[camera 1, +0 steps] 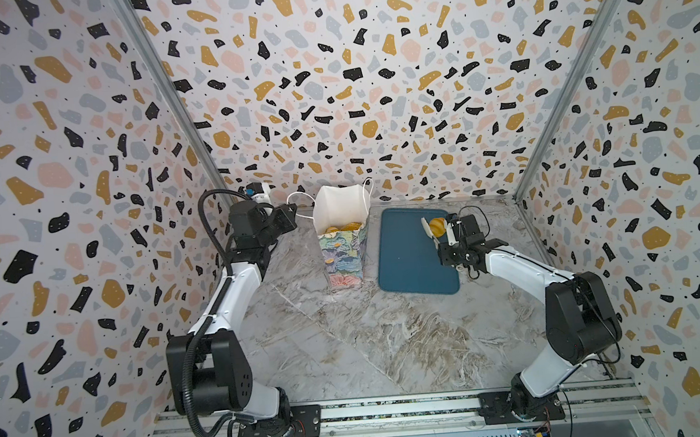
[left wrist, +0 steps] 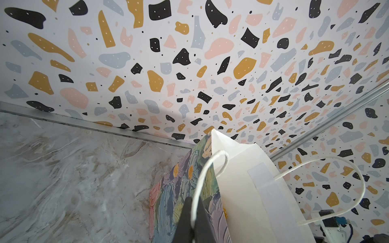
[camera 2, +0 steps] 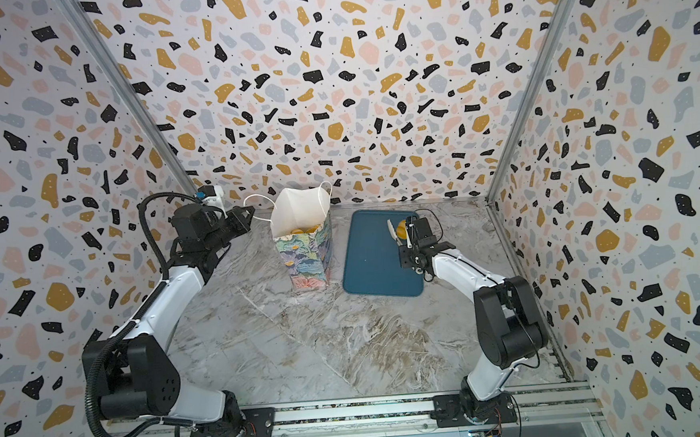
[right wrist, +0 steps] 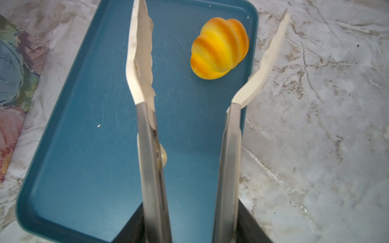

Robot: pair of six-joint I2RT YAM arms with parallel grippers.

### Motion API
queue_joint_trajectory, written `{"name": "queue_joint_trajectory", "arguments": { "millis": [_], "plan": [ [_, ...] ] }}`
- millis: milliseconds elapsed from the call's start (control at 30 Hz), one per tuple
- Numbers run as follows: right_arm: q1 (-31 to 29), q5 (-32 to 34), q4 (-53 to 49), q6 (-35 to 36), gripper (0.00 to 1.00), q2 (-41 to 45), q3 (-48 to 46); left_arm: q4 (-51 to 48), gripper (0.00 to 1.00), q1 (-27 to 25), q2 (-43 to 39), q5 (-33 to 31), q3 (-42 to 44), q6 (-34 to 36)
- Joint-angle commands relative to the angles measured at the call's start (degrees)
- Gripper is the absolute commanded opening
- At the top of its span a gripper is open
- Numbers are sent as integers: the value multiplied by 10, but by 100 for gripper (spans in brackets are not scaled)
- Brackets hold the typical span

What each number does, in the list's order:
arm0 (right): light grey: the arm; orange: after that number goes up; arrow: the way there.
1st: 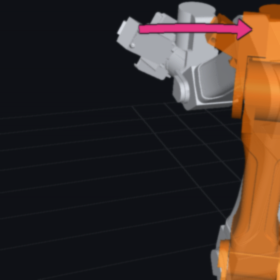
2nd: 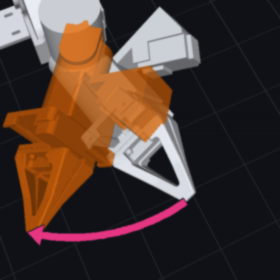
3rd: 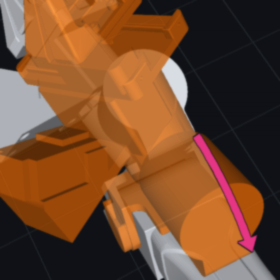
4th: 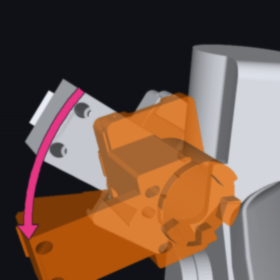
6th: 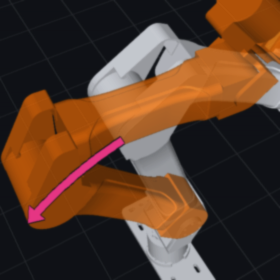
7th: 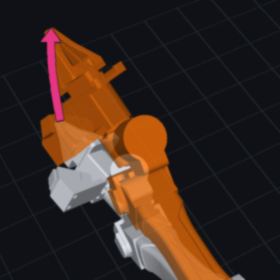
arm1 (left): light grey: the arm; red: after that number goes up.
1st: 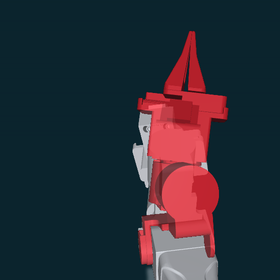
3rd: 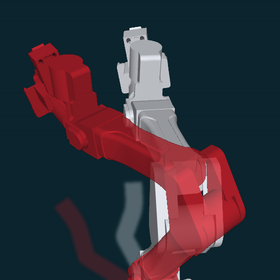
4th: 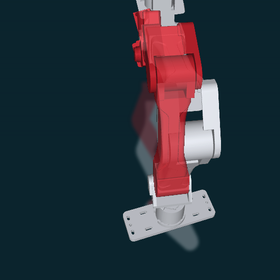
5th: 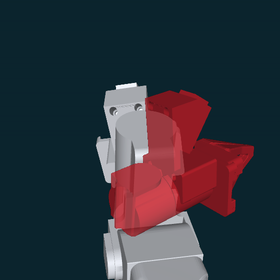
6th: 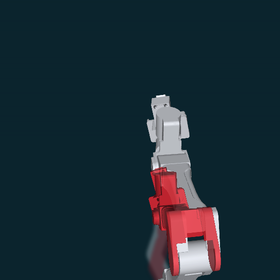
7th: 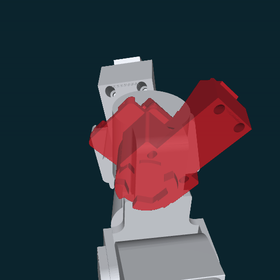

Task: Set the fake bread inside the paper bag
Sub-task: 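Move the open tongs with the right gripper back over the last croissant on the tray, then lower and close the tongs on the striped croissant with the right gripper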

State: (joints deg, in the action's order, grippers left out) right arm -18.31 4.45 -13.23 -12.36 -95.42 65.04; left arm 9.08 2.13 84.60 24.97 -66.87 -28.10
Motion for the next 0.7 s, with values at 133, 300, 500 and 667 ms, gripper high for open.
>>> {"name": "queue_joint_trajectory", "arguments": {
  "millis": [133, 300, 500, 667],
  "plan": [
    [9, 14, -23, 6, 53, -22, 54, 18, 0, -3, -4, 2, 6, 4],
    [15, 14, -38, 8, 53, -46, 83, 18, 0, -3, -4, 2, 6, 4],
    [19, 11, -56, 6, 53, -79, 120, 19, 0, -3, -5, 1, 7, 4],
    [22, 10, -70, 6, 53, -103, 146, 18, 0, -3, -4, 2, 5, 4]
  ]
}}
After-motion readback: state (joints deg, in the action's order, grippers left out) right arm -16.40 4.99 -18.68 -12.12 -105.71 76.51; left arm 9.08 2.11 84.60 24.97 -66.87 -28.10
